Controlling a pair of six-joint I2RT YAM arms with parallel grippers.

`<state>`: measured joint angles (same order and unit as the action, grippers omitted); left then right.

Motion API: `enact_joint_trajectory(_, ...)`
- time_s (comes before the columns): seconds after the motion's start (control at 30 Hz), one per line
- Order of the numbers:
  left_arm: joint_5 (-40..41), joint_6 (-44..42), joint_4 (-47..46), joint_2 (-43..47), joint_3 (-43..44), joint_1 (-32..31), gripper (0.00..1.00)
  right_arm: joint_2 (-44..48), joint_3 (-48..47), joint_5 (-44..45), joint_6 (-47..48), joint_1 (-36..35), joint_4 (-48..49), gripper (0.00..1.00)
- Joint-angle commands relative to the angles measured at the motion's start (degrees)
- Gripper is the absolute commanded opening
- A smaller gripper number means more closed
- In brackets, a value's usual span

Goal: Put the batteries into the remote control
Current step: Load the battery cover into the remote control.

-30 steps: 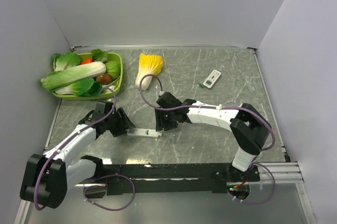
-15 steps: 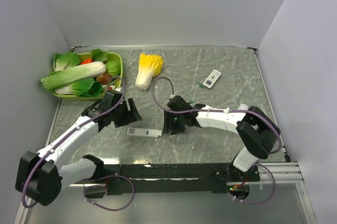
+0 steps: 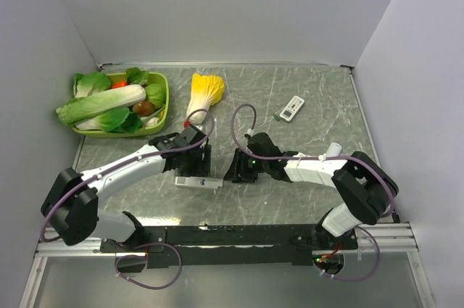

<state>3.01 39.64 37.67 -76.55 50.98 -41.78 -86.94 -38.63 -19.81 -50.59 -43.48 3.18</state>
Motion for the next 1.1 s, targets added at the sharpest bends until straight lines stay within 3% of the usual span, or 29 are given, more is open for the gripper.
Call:
enact_joint_trajectory(0.0,3.3,-1.1,2.6,-2.9,3.0,-2.5,0.71,0.7,1.3,-4.2,-2.4,1.2,8.8,0.49)
enact_joint_trajectory(0.5,5.6,-0.8,1.1,-8.6,4.0,-4.5,0.56,-2.4,0.8,-6.6,-1.3,2.1,9.0,0.39)
enact_joint_trajectory(1.07,6.9,-1.1,1.3,-12.0,4.3,-5.4,0.48,-5.3,0.1,-8.3,-0.7,2.7,8.9,0.31)
